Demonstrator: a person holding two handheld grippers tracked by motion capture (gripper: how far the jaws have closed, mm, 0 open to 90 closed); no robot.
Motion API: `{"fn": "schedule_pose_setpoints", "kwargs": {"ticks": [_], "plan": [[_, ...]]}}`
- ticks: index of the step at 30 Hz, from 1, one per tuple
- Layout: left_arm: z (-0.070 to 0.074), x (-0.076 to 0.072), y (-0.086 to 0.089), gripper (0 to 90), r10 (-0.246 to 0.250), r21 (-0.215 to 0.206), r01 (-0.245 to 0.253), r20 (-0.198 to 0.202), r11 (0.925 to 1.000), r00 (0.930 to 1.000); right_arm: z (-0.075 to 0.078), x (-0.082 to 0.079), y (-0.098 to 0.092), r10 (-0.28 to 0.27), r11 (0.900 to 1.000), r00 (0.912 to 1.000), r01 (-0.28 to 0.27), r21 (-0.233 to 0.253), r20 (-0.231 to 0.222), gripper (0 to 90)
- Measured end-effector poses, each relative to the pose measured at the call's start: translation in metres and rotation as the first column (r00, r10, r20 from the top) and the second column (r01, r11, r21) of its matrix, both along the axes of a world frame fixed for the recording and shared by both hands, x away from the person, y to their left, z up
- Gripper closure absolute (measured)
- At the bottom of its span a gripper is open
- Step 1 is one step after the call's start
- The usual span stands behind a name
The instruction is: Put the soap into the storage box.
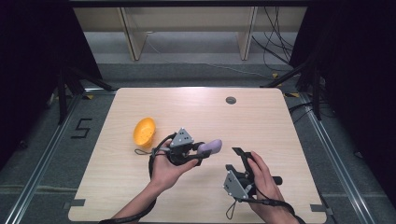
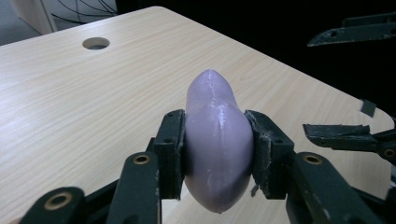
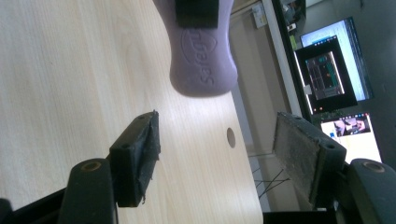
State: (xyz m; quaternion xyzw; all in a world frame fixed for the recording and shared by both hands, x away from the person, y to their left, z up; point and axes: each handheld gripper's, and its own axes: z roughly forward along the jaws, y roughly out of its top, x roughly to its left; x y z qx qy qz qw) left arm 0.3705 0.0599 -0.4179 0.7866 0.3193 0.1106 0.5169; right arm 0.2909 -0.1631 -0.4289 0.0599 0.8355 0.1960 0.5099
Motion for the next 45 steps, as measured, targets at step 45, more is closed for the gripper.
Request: {"fn": "schedule_pose_setpoints", "kwargs": {"ticks": [45], "plan": [[-0.012, -0.024, 0.061, 59.0, 0.337, -0.064, -0.331, 0.139, 0.9415, 0.9312, -0.005, 0.005, -0.022, -0.051, 0.997, 0.9972, 0.054, 0.058, -0.054, 32.3]]}}
